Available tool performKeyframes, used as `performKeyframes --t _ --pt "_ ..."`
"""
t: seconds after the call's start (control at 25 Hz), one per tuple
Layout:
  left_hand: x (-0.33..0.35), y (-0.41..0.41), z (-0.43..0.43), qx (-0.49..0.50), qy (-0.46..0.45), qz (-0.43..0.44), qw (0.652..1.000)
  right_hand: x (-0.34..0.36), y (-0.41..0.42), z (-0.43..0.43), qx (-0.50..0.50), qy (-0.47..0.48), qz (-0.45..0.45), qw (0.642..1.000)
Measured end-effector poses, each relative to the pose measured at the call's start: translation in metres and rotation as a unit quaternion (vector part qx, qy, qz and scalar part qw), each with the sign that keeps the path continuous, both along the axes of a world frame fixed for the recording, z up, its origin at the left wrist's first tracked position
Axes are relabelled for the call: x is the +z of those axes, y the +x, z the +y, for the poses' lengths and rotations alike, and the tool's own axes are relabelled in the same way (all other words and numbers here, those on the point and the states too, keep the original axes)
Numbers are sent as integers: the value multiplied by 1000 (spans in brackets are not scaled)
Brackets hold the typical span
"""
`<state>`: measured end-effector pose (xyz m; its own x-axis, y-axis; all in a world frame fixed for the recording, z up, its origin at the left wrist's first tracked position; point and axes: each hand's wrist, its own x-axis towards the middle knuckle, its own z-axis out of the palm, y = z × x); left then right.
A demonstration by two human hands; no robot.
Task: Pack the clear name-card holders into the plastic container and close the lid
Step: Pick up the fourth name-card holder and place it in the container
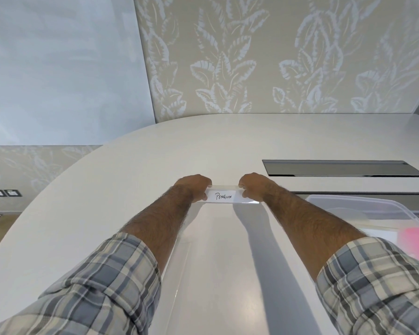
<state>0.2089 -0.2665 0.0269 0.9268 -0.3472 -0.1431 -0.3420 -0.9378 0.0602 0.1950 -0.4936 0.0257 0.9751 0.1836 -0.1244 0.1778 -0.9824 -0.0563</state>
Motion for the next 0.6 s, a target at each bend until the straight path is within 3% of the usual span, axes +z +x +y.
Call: performKeyframes --t 0.32,0.6 --pt "8 -13 -4 2 -1 -8 1000 2 -12 -7 1 -8 -25 1000" --pt "56 -46 -14 6 -6 -45 999 51 -39 -20 17 -27 -61 998"
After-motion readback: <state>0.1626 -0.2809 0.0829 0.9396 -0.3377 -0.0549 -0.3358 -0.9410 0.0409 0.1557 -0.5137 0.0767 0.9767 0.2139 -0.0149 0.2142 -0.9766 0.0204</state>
